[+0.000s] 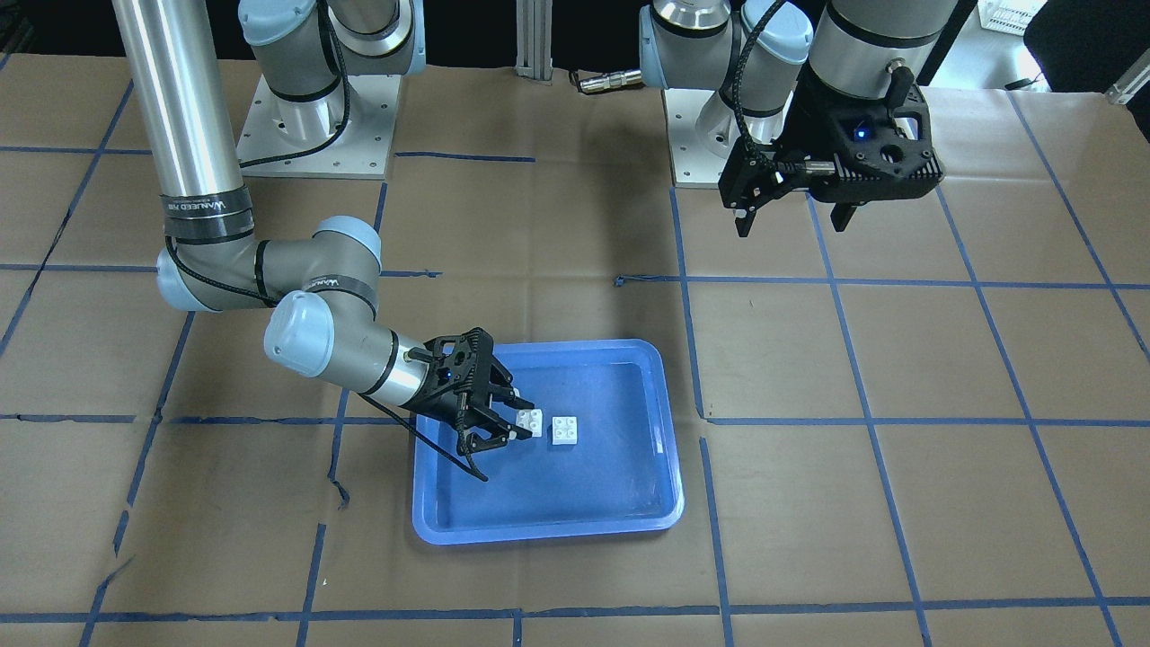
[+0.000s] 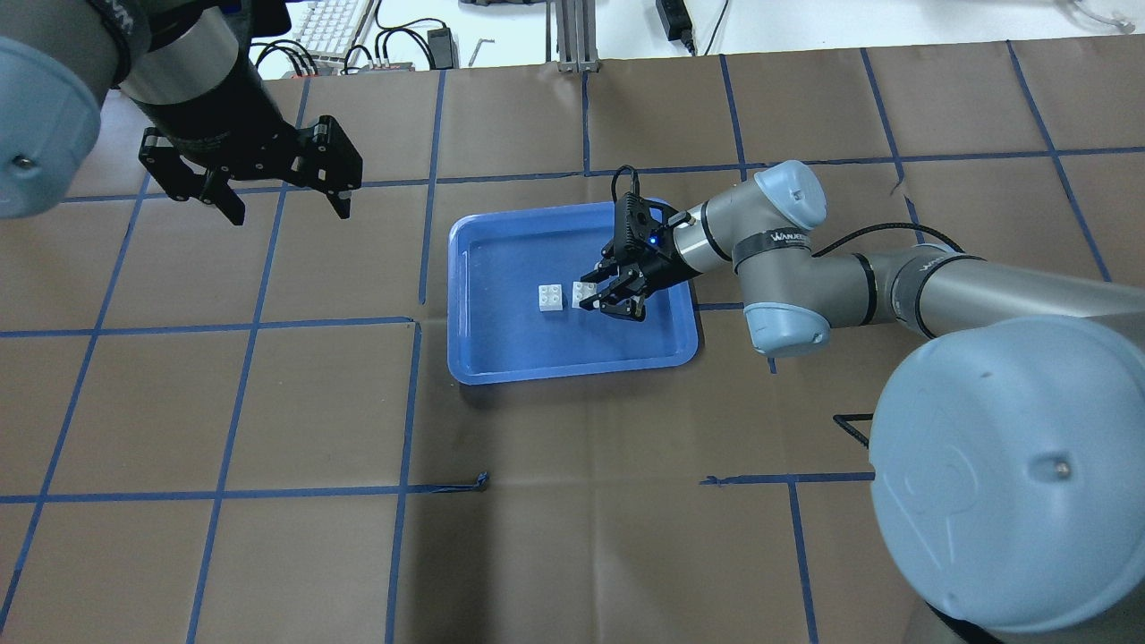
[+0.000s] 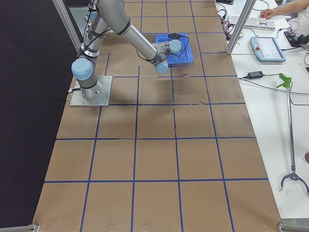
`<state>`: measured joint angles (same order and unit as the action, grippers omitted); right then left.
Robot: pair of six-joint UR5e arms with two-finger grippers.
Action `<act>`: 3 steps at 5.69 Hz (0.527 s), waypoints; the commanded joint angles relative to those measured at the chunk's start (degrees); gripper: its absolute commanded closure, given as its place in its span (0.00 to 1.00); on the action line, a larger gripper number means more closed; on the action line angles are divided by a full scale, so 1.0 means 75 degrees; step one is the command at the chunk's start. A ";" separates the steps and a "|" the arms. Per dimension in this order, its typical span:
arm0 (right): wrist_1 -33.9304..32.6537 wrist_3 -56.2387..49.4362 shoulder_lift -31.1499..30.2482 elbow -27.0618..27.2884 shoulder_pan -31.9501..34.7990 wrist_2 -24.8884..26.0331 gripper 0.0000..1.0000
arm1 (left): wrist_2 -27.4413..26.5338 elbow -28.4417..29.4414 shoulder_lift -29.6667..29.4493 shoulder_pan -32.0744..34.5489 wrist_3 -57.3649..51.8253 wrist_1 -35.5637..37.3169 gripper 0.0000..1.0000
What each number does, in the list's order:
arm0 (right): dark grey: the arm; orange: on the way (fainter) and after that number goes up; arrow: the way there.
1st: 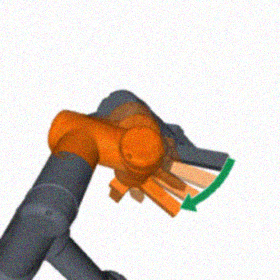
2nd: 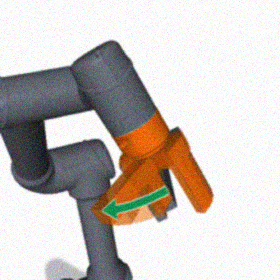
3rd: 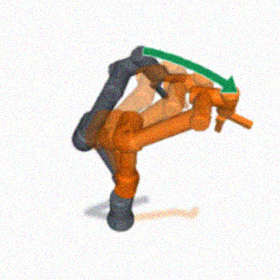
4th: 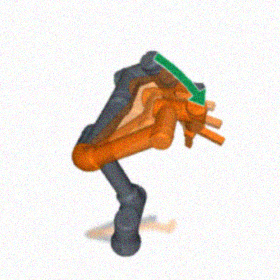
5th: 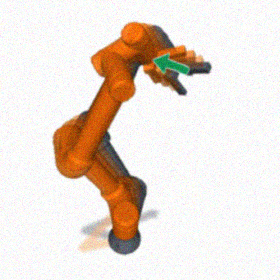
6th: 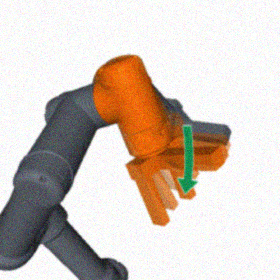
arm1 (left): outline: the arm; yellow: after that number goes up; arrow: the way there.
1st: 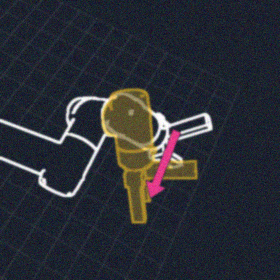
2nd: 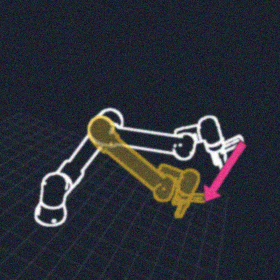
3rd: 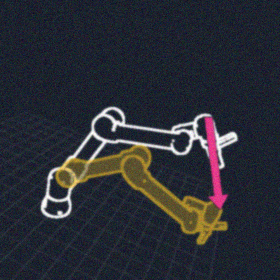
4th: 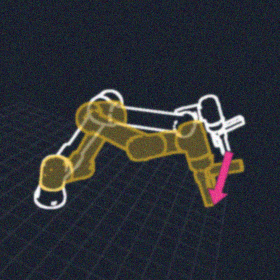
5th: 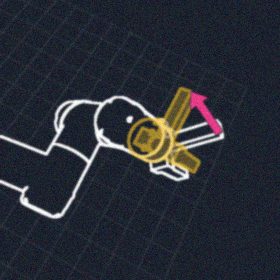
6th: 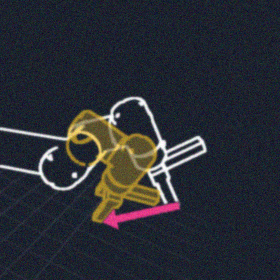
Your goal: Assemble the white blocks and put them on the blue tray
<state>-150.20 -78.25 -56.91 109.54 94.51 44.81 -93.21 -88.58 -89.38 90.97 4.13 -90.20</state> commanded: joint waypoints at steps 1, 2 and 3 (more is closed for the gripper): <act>-0.0012 0.0237 0.0006 -0.0108 0.0020 0.0096 0.73 | -0.0018 -0.0025 0.0011 0.0011 0.0000 0.0003 0.01; -0.0012 0.0713 0.0006 -0.0271 0.0090 0.0421 0.73 | 0.0005 -0.0014 0.0011 0.0012 0.0000 0.0003 0.01; -0.0012 0.0765 0.0006 -0.0296 0.0195 0.0552 0.73 | -0.0018 -0.0072 0.0080 0.0000 0.0000 0.0003 0.01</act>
<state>-150.29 -73.57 -56.87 107.74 95.32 47.74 -93.25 -88.84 -89.12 91.03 4.13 -90.18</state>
